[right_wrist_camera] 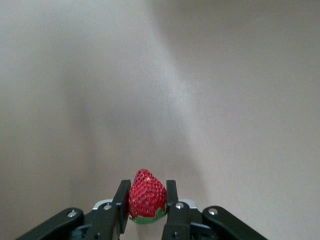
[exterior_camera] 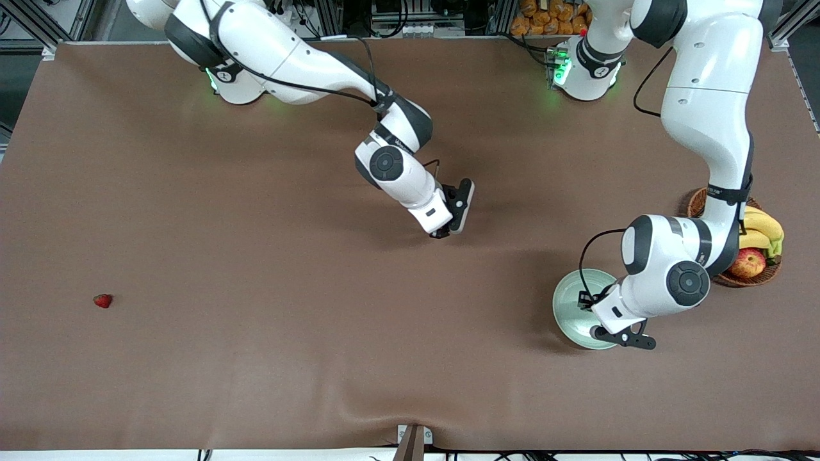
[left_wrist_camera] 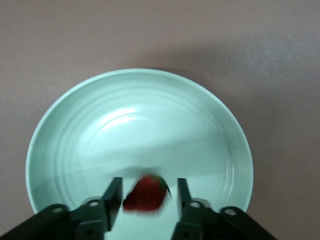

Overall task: Collect all strawberries into plate
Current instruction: 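Set the second strawberry mid-table with the right gripper while the left gripper returns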

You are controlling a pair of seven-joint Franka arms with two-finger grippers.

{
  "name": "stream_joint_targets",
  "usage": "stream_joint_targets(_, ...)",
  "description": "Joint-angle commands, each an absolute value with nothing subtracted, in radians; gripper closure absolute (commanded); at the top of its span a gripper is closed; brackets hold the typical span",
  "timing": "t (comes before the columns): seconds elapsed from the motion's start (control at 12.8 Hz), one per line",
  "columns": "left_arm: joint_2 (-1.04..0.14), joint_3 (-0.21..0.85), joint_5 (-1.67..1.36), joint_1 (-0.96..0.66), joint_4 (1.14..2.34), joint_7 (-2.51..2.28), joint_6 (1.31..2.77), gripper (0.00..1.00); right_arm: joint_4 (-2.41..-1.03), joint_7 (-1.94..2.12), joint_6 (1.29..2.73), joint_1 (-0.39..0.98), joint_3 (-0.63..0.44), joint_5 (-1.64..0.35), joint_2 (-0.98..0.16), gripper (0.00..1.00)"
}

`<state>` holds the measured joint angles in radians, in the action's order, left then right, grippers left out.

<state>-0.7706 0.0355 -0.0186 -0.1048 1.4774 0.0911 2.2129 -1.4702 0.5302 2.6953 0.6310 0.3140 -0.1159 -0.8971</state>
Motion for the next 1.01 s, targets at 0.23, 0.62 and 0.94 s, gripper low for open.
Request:
stream_joint_targets(0.23, -0.767, 0.043, 0.002, -0.098, 1.477, 0.089, 2.223, 0.12, -1.379, 0.474, 2.749, 0.753, 0.210, -0.126, -0.968, 0.88)
stream_joint_targets(0.62, -0.756, 0.043, 0.002, -0.097, 1.474, 0.087, 2.223, 0.08, -1.425, 0.472, 2.731, 0.717, 0.209, -0.129, -0.895, 0.00)
stream_joint_targets(0.94, -0.732, 0.048, -0.008, -0.112, 1.468, 0.069, 2.221, 0.04, -1.466, 0.472, 2.517, 0.637, 0.215, -0.133, -0.764, 0.00)
